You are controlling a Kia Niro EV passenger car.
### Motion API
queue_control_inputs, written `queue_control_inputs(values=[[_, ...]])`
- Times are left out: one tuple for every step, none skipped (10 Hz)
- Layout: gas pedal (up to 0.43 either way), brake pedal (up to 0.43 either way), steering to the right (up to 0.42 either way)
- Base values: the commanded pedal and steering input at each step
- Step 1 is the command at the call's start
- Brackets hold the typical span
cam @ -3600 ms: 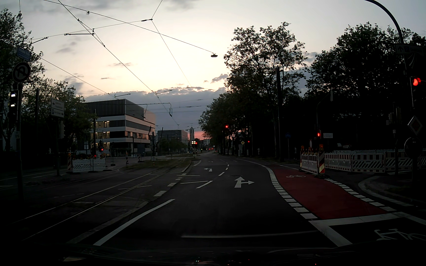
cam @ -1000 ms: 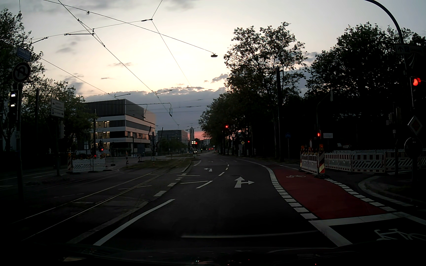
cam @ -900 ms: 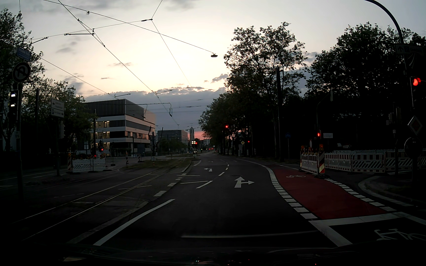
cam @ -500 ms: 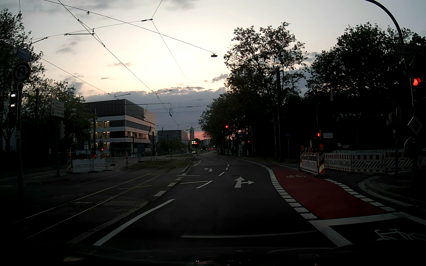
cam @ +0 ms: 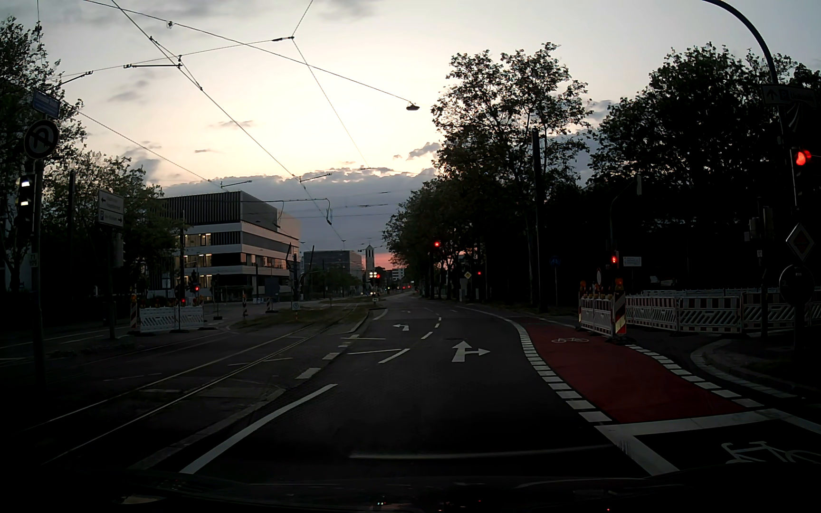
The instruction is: Follow the waypoints while adhering to traffic rules and regulations
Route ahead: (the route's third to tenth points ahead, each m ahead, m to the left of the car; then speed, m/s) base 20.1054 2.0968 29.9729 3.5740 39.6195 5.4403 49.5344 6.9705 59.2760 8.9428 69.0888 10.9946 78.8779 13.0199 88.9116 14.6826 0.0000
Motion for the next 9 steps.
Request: queue_control_inputs(values=[[0.0,0.244,0.019],[0.0,0.244,0.019],[0.0,0.244,0.019],[0.0,0.244,0.019],[0.0,0.244,0.019],[0.0,0.244,0.019],[0.0,0.244,0.019],[0.0,0.244,0.019],[0.0,0.244,0.019]])
